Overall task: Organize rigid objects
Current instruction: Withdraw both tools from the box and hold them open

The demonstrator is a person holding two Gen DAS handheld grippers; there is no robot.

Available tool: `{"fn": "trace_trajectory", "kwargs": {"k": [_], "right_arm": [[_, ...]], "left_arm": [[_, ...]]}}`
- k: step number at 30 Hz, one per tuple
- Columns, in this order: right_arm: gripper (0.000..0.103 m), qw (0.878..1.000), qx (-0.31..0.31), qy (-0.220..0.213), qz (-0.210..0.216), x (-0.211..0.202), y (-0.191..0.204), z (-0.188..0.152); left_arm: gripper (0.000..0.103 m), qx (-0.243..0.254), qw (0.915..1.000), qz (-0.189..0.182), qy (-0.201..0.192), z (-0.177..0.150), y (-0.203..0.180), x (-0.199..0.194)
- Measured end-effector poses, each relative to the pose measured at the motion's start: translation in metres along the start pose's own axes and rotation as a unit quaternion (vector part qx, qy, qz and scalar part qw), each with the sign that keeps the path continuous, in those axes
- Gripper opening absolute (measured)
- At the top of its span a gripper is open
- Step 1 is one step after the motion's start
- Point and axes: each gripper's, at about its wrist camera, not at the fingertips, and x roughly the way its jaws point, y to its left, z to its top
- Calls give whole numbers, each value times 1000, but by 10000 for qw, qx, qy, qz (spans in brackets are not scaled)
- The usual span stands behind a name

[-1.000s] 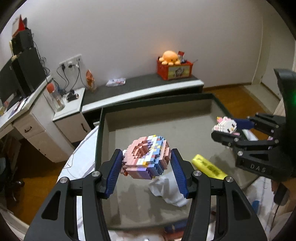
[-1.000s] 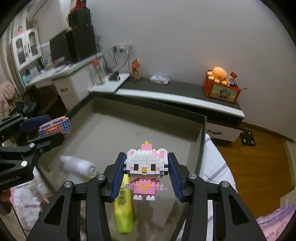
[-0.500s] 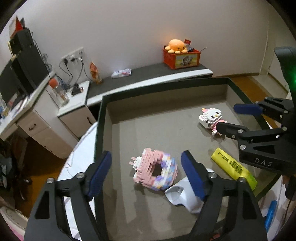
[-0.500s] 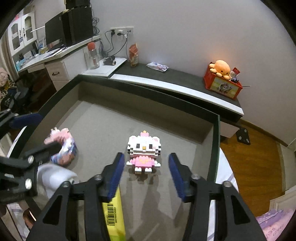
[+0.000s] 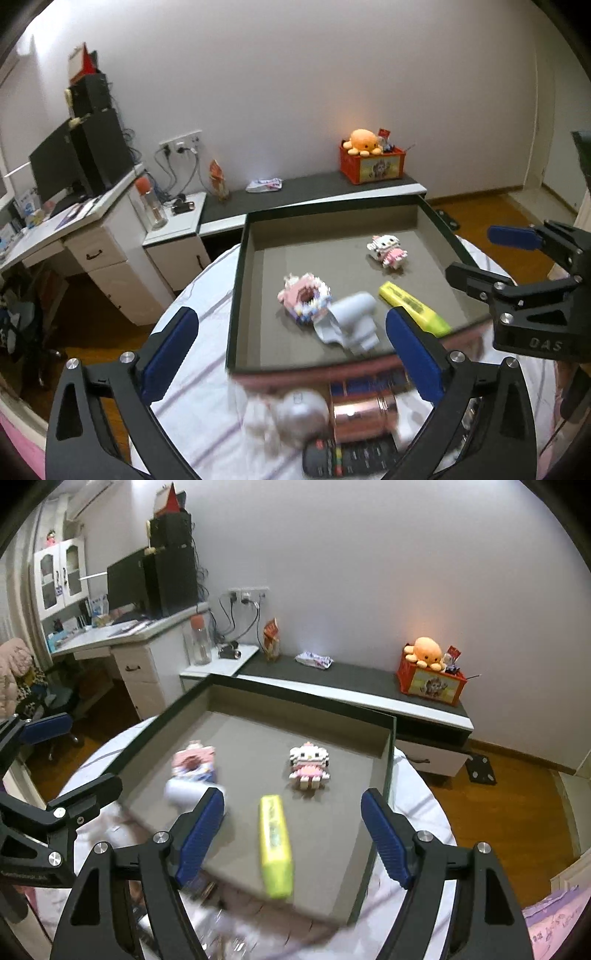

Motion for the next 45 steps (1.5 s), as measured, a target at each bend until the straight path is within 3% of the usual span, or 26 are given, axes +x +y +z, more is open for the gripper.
{"fn": "trace_trajectory", "kwargs": {"k": [14,21,24,45], "right_arm": [[80,9985,317,-441,-30,-89,34,-74],[81,9969,568,-539,-99,-110,41,-102],[81,9961,620,-603,-165,-118,47,-109],[81,9957,613,-670,-204,-137,58,-121]], "left_arm": [[103,-423,9987,74,-288,-82,-6,-101],[103,-728,9958,406,-384,-113,4,-130],[103,-701,9949,582,-421,-119,3,-137],[103,-530,9963,430,-523,-125,-7,-155]]}}
